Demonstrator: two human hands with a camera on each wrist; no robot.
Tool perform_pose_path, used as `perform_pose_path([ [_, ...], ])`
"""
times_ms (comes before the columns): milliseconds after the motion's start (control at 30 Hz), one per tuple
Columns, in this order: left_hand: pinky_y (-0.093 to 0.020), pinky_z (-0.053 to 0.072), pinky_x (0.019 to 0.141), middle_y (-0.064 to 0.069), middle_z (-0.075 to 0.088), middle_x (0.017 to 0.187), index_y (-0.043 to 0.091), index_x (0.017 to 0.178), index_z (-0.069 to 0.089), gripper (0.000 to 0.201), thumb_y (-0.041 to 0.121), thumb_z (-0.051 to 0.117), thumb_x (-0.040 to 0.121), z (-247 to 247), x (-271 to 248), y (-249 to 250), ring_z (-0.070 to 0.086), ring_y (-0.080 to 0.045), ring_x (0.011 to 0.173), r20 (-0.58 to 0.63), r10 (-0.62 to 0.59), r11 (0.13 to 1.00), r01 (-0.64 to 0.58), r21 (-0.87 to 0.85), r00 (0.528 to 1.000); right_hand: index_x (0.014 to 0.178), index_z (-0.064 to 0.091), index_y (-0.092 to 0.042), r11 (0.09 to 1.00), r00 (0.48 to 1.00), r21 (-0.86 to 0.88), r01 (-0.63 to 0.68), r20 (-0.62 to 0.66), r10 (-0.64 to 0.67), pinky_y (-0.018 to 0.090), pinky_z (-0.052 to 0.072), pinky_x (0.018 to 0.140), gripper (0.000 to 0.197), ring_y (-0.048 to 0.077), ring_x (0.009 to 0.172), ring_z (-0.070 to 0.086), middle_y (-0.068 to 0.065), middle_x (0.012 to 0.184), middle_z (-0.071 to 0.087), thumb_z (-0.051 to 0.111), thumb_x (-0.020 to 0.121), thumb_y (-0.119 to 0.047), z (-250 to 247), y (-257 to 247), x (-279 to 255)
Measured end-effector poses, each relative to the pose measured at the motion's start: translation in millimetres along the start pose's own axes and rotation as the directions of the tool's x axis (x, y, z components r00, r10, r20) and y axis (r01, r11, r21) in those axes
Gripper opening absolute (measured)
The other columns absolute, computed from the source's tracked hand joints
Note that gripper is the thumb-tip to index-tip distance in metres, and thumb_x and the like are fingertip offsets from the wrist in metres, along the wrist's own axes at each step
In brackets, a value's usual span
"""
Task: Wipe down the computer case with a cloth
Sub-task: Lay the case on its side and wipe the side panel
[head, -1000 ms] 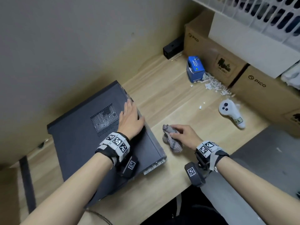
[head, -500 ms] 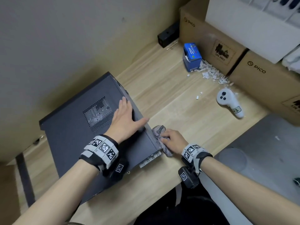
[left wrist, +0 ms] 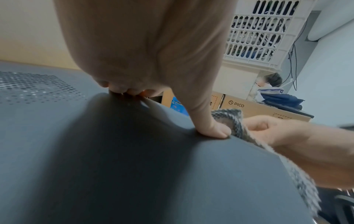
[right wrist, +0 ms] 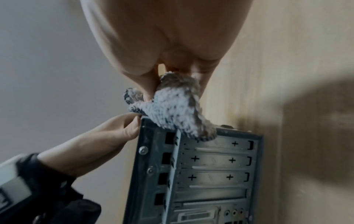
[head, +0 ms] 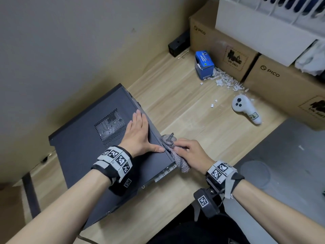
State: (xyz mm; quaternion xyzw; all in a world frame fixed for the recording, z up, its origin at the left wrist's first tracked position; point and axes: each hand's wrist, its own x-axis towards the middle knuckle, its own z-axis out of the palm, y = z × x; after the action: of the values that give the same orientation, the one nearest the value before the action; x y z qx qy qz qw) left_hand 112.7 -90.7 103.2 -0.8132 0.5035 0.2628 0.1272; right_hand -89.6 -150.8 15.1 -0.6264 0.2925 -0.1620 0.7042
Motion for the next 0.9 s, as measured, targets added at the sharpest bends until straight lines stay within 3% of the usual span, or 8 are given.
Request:
perform_pose_path([
  [167, -0.041, -0.007, 0.120, -0.017, -0.030, 0.157, 0.002, 0.152, -0.016, 0.152, 0.085, 0.064, 0.053, -1, -1, 1, -0.025, -0.028, 0.146, 0.006, -0.005, 1.000, 0.005, -0.006, 1.000, 0.114, 0.066, -0.007, 0.996, 0.999, -0.074, -0.041, 0.003, 0.041, 0.022, 0.040, 0.086, 0.020, 0.004, 0.091, 0.052, -0.008, 0.095, 0.053, 0.056, 0.097, -0.013, 10, 5, 5],
  [367, -0.041, -0.006, 0.121, -0.017, -0.029, 0.157, 0.001, 0.152, -0.016, 0.154, 0.088, 0.061, 0.051, -2, -1, 1, -0.025, -0.028, 0.146, 0.019, -0.007, 1.000, 0.007, 0.000, 1.000, 0.153, 0.029, -0.027, 0.962, 0.957, 0.115, -0.247, 0.187, 0.224, 0.017, 0.015, 0.117, 0.045, -0.006, 0.143, 0.023, -0.019, 0.156, 0.028, 0.032, 0.108, -0.033, 32, 5, 7],
  [600, -0.041, -0.007, 0.120, -0.018, -0.032, 0.156, 0.001, 0.151, -0.019, 0.151, 0.083, 0.064, 0.055, -1, -1, 3, -0.027, -0.029, 0.145, 0.028, -0.004, 1.000, 0.004, -0.006, 1.000, 0.155, 0.000, -0.042, 0.948, 0.913, 0.048, -0.314, 0.291, 0.287, 0.023, 0.004, 0.116, 0.054, -0.009, 0.143, 0.000, -0.024, 0.161, -0.002, 0.011, 0.104, -0.056, 26, -3, 4],
  [667, -0.041, -0.007, 0.120, -0.018, -0.032, 0.155, 0.001, 0.151, -0.020, 0.151, 0.082, 0.066, 0.056, -1, 0, 3, -0.028, -0.029, 0.145, 0.027, -0.006, 1.000, 0.006, -0.009, 1.000, 0.157, 0.001, -0.036, 0.937, 0.902, 0.042, -0.348, 0.290, 0.322, 0.026, 0.006, 0.120, 0.058, -0.004, 0.145, 0.006, -0.014, 0.164, 0.002, 0.014, 0.104, -0.056, 26, 6, 2],
  [733, -0.041, -0.007, 0.120, -0.018, -0.033, 0.155, 0.001, 0.151, -0.020, 0.151, 0.081, 0.067, 0.056, 1, 1, 4, -0.028, -0.029, 0.145, 0.029, -0.008, 1.000, 0.009, -0.019, 1.000, 0.158, 0.010, -0.029, 0.903, 0.872, 0.058, -0.426, 0.293, 0.393, 0.035, 0.023, 0.120, 0.073, 0.000, 0.141, 0.030, -0.006, 0.160, 0.028, 0.022, 0.097, -0.068, 26, 13, -1],
  [767, -0.041, -0.007, 0.121, -0.018, -0.033, 0.155, 0.001, 0.151, -0.020, 0.151, 0.080, 0.068, 0.056, 1, 1, 3, -0.028, -0.029, 0.145, 0.028, -0.011, 1.000, 0.011, -0.023, 1.000, 0.157, 0.020, -0.026, 0.888, 0.863, 0.075, -0.453, 0.286, 0.416, 0.035, 0.041, 0.108, 0.077, -0.004, 0.125, 0.050, -0.008, 0.144, 0.051, 0.026, 0.094, -0.071, 25, 15, -4],
  [833, -0.041, -0.006, 0.120, -0.018, -0.033, 0.155, 0.002, 0.151, -0.020, 0.151, 0.080, 0.068, 0.056, 2, 2, 3, -0.028, -0.029, 0.145, 0.019, -0.010, 1.000, 0.010, -0.025, 1.000, 0.150, 0.034, -0.021, 0.871, 0.857, 0.127, -0.475, 0.290, 0.425, 0.027, 0.050, 0.085, 0.063, -0.009, 0.097, 0.062, -0.014, 0.118, 0.067, 0.027, 0.100, -0.060, 23, 11, -11],
  [900, -0.041, -0.006, 0.120, -0.018, -0.032, 0.156, 0.001, 0.151, -0.019, 0.150, 0.079, 0.068, 0.057, 2, 1, 2, -0.028, -0.029, 0.145, 0.011, -0.002, 0.999, 0.002, -0.032, 1.000, 0.154, 0.030, -0.019, 0.868, 0.879, 0.206, -0.451, 0.270, 0.393, 0.029, 0.040, 0.108, 0.057, 0.004, 0.129, 0.051, -0.006, 0.148, 0.049, 0.025, 0.105, -0.048, 24, 1, -18],
])
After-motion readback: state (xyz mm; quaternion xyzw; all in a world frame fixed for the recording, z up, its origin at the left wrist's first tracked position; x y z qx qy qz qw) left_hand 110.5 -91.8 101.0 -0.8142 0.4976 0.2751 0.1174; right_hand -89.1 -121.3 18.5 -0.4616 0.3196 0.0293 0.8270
